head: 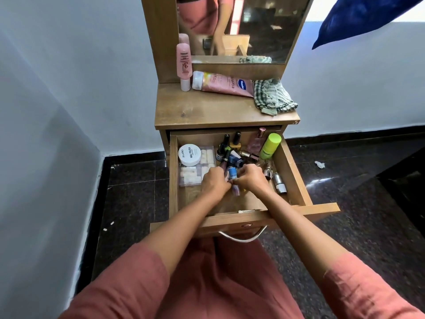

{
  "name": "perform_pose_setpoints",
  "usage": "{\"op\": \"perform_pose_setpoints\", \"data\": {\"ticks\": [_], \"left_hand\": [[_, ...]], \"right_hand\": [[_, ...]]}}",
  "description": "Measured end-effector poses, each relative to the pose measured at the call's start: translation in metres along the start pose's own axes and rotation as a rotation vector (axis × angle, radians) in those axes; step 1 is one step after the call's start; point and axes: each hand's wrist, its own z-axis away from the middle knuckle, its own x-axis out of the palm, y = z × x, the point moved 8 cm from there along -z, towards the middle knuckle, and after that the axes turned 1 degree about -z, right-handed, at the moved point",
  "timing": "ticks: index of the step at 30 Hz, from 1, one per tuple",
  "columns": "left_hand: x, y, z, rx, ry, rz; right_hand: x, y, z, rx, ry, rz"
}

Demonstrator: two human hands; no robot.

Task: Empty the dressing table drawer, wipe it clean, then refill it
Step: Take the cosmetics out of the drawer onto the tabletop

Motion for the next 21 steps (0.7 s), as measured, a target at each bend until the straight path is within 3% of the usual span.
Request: {"op": "perform_pose_setpoints", "data": {"ticks": [10,21], "left_hand": [[-0.018,-0.019,0.003,-0.015,-0.067,0.477],[-0.07,0.0,-0.003,0.132,0.112,0.579]], "right_hand": [[-0.023,0.003,0.009,-0.066,-0.038,-0.401],[-0.049,-0.038,0.012,-0.218,-0.018,-0.538]]}}
